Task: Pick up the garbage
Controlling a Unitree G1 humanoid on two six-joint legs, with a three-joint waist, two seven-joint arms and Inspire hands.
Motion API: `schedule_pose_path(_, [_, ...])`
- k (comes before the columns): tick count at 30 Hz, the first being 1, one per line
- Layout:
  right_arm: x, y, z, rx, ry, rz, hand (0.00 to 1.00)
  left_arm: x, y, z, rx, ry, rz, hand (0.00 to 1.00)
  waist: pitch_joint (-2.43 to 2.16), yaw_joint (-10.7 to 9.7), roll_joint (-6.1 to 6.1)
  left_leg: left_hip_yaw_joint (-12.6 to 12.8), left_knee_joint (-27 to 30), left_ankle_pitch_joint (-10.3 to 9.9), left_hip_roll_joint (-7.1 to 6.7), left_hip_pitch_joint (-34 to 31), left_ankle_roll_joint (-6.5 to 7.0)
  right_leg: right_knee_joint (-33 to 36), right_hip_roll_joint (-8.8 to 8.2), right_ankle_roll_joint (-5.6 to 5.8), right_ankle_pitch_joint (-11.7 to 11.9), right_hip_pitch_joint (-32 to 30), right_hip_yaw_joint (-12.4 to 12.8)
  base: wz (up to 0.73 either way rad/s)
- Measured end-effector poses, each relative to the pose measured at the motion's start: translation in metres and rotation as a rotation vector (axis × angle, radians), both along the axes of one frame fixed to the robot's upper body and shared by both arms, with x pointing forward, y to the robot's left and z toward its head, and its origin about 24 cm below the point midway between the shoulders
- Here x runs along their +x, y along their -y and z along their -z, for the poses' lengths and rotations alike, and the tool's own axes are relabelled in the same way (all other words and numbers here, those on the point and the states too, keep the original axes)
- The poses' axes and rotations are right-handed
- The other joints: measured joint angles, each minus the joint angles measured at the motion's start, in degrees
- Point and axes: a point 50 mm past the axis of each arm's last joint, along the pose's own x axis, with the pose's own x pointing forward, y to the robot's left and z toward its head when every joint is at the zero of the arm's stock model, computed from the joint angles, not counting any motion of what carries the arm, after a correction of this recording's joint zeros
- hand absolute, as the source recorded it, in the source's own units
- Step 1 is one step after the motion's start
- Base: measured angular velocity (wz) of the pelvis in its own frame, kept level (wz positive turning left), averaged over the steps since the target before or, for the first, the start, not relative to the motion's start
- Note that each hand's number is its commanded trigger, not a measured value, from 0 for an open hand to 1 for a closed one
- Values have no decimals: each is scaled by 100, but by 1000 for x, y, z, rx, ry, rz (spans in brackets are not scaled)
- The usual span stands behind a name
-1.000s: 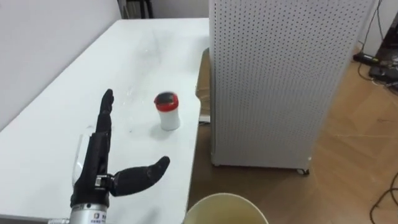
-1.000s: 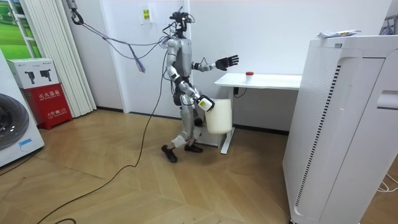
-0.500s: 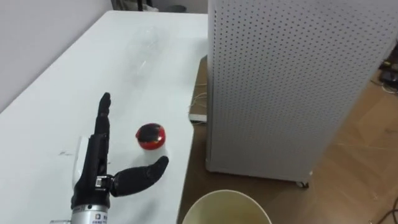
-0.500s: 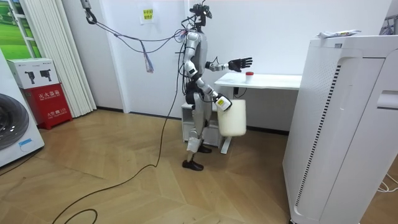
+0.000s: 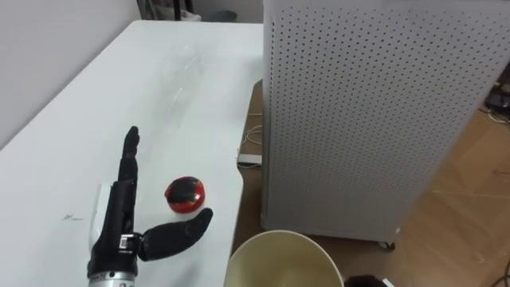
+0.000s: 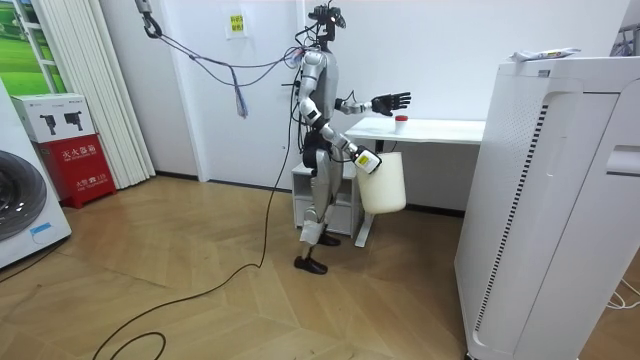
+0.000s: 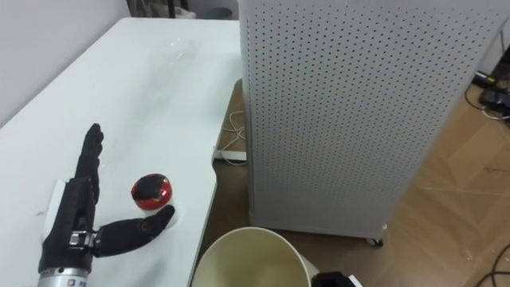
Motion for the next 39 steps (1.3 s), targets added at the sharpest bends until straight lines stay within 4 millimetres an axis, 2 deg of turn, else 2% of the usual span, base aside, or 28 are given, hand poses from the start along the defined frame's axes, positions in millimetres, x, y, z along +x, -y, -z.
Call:
schedule_pose_path(2, [0, 0, 0, -5, 0, -5, 100, -1, 0, 1, 0, -3, -1, 0, 0, -2, 1, -14, 0, -2, 4, 4, -3, -1, -8, -5, 3, 0, -104, 2])
schedule_pose_path(11, [-1, 0, 1, -14, -4, -10, 100, -3, -1, 4, 0, -16, -6, 0, 11, 14, 16, -65, -37, -4, 0, 16, -8, -7, -6, -5, 3, 31, -139, 1])
schedule_pose_path(14, [-1, -1, 2, -15, -7, -15, 100, -4, -1, 7, 0, -30, -8, 0, 11, 3, 16, -64, -41, -5, 5, 16, -9, -7, -16, -5, 3, -8, -259, 0])
schedule_pose_path(18, [-2, -2, 2, -12, -12, -22, 100, -5, -3, 13, 2, -59, -13, 0, 14, 15, 10, -46, -59, -5, 5, 12, -9, -4, -21, -5, 3, -35, -280, -2])
schedule_pose_path(28, [-14, -6, 11, 8, -68, -58, 100, -7, 0, 25, -40, -115, -14, 0, 36, 11, -77, 0, -63, -5, 6, 14, -8, -2, -35, -5, 3, -61, -336, -2])
schedule_pose_path(39, [-21, -7, 17, 20, -98, -52, 100, -9, 3, 35, -188, -180, -27, 0, 31, -16, -93, -15, -36, -4, 4, 87, -8, 9, -58, -8, 5, 66, -403, 0])
